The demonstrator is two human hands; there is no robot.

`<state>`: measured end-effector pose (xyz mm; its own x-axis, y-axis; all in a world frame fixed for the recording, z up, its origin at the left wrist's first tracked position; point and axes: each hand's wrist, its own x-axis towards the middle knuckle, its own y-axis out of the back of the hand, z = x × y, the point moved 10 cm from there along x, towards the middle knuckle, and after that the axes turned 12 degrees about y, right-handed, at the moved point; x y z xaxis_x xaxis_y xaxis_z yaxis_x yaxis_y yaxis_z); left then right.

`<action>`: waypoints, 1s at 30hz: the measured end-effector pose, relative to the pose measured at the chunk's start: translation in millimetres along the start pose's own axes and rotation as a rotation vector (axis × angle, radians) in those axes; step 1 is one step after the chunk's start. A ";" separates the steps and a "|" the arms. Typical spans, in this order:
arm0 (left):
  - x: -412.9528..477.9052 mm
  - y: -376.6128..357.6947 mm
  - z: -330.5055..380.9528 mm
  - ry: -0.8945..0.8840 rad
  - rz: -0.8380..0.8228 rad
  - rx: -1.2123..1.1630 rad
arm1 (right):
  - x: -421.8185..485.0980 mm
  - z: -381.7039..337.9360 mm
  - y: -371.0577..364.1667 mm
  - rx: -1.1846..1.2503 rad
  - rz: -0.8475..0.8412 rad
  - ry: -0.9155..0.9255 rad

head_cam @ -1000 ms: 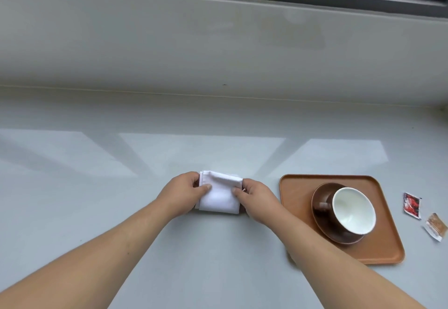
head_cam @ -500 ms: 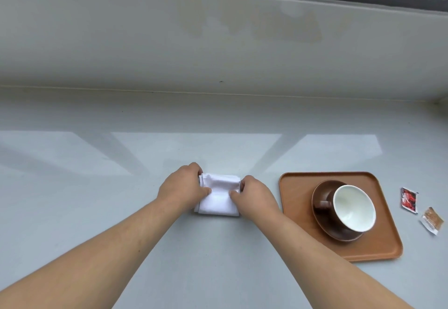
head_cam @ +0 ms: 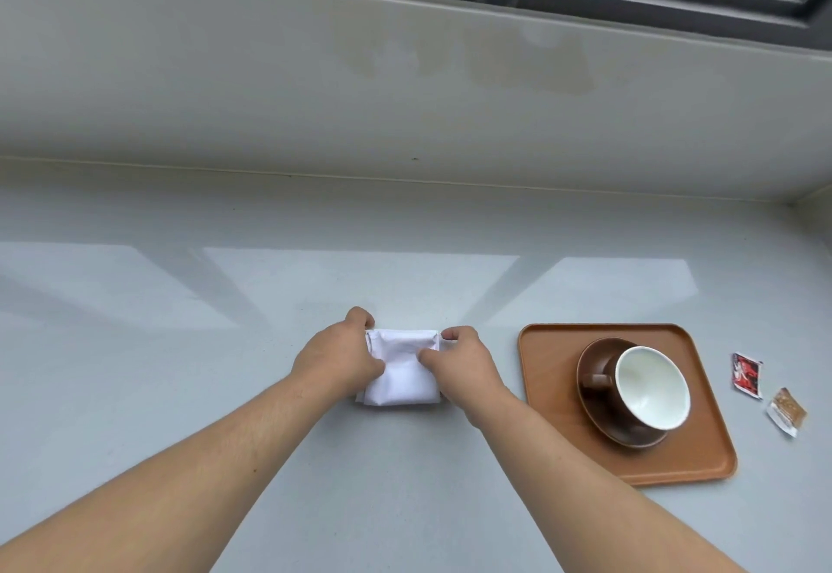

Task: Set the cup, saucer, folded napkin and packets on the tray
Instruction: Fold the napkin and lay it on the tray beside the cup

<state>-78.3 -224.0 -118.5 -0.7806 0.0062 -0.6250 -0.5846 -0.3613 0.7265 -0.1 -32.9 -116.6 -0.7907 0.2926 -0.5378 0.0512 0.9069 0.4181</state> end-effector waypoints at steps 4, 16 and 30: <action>-1.4 -0.2 0.0 -0.021 -0.043 0.035 | -5.4 -1.6 -16.0 0.032 -0.132 -0.011; -37.6 -8.3 53.5 -0.243 -0.267 -0.271 | -16.0 -46.8 30.1 -0.348 -0.288 0.305; -99.4 -123.6 101.2 -0.052 -0.404 -0.429 | -5.7 -21.8 129.7 -0.858 -0.406 0.403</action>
<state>49.2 -85.7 -117.3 -0.5305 0.2638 -0.8056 -0.7047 -0.6655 0.2461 -2.3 76.4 -43.3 -0.8050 -0.2540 -0.5361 -0.5933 0.3473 0.7262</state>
